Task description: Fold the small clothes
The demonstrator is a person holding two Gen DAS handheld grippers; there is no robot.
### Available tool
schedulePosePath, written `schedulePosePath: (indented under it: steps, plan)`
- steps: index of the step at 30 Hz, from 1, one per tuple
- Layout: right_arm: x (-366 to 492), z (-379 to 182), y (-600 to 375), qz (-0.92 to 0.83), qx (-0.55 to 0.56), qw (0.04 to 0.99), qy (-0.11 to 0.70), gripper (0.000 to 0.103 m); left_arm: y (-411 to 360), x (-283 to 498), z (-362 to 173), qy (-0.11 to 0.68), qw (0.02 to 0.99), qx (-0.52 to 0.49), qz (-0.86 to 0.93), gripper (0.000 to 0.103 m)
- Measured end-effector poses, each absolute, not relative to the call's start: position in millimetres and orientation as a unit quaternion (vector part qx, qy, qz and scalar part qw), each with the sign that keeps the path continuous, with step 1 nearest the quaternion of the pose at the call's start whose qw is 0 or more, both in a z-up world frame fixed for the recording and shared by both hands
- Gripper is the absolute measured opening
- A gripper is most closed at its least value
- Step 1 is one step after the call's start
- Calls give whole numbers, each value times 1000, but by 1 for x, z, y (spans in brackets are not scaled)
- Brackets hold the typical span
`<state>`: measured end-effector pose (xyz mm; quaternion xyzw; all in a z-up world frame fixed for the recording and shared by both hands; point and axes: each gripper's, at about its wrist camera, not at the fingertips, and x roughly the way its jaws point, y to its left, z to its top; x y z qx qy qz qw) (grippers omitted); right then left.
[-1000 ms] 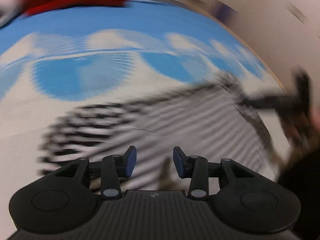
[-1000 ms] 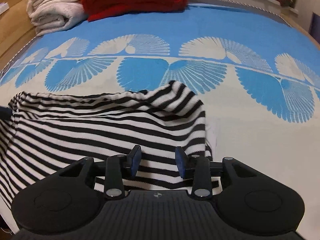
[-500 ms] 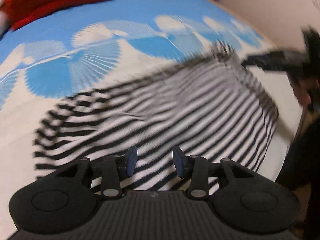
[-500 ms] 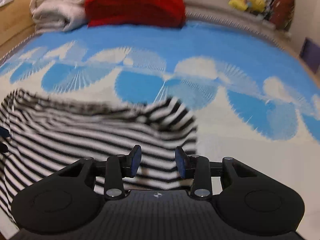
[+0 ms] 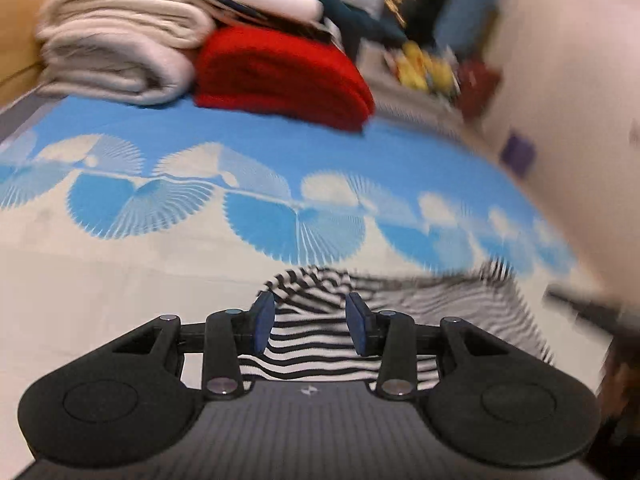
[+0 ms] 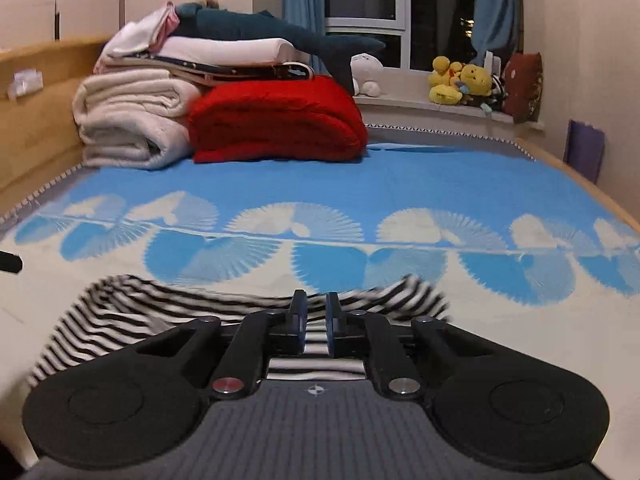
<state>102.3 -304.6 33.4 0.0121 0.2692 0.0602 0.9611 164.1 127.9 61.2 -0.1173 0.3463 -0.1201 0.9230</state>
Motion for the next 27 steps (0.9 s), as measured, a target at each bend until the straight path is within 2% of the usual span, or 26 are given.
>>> schedulePosePath:
  steps: [2,5,16,18,20,27]
  plan:
    - [94,27,-282,80,10,958,274,9,135,156,67,330,927,-135,-118,44]
    - [87,14,-239,141,-35,948,282,10,134,151,69,322,935,-105,-108,44]
    - [58,-24,-114,316,-168,896,264,12,148,170,46,370,918,-108,-92,44]
    - [57,-32,-101,329,-180,887,270,22,150,173,44,374,916,-109,-90,46]
    - [57,-43,-89,343,-199,875,279,46,150,176,41,381,914,-107,-87,46]
    - [52,-80,-63,370,-258,840,301,48,150,189,29,408,903,-104,-81,50]
